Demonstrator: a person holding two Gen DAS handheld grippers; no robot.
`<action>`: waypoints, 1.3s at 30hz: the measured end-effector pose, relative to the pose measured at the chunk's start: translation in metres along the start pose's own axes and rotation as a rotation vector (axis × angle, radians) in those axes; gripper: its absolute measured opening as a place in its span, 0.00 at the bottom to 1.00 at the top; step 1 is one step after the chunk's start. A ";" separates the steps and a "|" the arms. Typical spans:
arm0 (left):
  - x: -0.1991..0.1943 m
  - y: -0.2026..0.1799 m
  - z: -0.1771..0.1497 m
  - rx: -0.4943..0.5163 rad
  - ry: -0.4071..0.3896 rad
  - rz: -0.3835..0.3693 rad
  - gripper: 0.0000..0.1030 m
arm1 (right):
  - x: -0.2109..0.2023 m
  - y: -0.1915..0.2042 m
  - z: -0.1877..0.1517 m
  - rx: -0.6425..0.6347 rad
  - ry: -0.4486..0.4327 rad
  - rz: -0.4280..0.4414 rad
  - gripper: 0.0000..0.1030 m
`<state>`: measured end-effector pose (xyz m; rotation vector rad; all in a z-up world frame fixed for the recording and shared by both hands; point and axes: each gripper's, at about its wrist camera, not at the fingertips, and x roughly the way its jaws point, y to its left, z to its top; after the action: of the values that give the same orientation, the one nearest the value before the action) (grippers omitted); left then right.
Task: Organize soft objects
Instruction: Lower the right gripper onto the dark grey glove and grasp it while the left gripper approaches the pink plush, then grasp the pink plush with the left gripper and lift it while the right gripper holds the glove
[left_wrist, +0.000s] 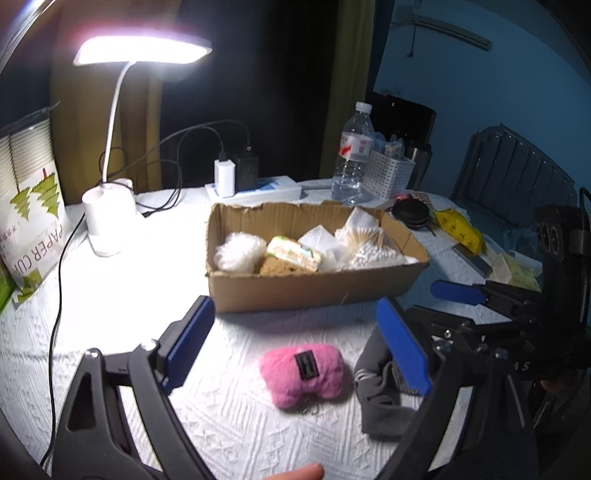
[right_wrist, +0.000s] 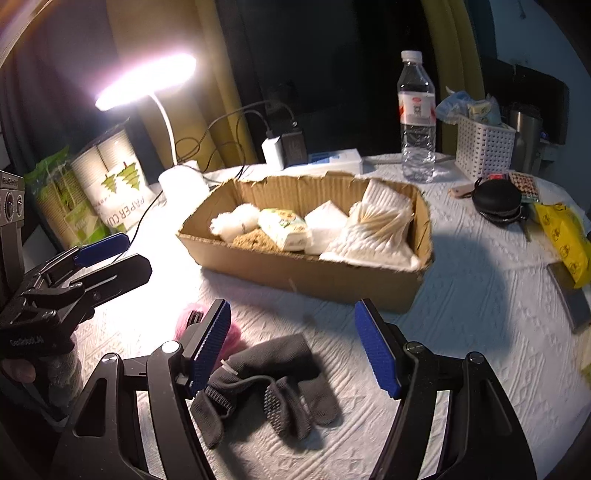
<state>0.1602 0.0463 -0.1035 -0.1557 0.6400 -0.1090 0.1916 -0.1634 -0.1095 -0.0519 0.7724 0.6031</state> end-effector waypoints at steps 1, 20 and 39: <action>-0.001 0.002 -0.003 -0.004 0.005 0.001 0.88 | 0.001 0.002 -0.002 -0.002 0.004 0.002 0.71; 0.011 0.021 -0.050 -0.041 0.096 0.013 0.88 | 0.048 0.029 -0.042 -0.009 0.165 0.027 0.71; 0.043 0.004 -0.045 -0.004 0.164 0.036 0.88 | 0.047 0.024 -0.041 -0.039 0.142 0.071 0.37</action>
<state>0.1682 0.0391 -0.1649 -0.1396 0.8065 -0.0863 0.1793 -0.1310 -0.1664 -0.1040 0.9033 0.6871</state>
